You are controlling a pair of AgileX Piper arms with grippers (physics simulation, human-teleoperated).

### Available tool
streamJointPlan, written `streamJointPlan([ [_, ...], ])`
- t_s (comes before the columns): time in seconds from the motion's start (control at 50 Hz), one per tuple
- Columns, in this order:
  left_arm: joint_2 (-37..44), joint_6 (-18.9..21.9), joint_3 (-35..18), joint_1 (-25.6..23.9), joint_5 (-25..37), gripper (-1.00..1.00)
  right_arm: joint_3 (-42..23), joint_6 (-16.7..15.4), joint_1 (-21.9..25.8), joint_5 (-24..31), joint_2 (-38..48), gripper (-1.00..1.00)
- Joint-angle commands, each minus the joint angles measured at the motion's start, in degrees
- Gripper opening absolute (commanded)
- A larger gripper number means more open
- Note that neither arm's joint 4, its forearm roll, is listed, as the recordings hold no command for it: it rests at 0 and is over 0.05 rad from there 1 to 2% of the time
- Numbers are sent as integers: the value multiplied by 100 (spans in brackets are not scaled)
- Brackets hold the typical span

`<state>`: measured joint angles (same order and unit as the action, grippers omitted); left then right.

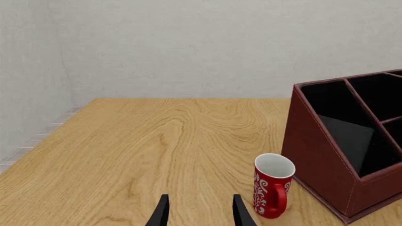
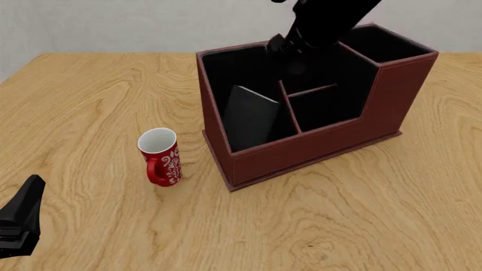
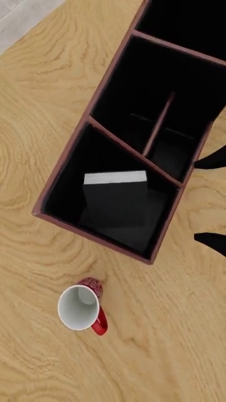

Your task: Pick up the book and place it in the left compartment of the caddy.

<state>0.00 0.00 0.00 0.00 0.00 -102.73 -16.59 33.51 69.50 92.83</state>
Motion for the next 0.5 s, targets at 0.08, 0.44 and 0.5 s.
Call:
streamJointPlan([
  [0.08, 0, 0, 0, 0, 0, 100, 95, 177, 136, 37, -607, 100],
  [0.44, 0, 0, 0, 0, 0, 100, 1043, 510, 456, -299, -1777, 100],
  [0.5, 0, 0, 0, 0, 0, 100, 1237, 512, 477, -427, -1952, 100],
])
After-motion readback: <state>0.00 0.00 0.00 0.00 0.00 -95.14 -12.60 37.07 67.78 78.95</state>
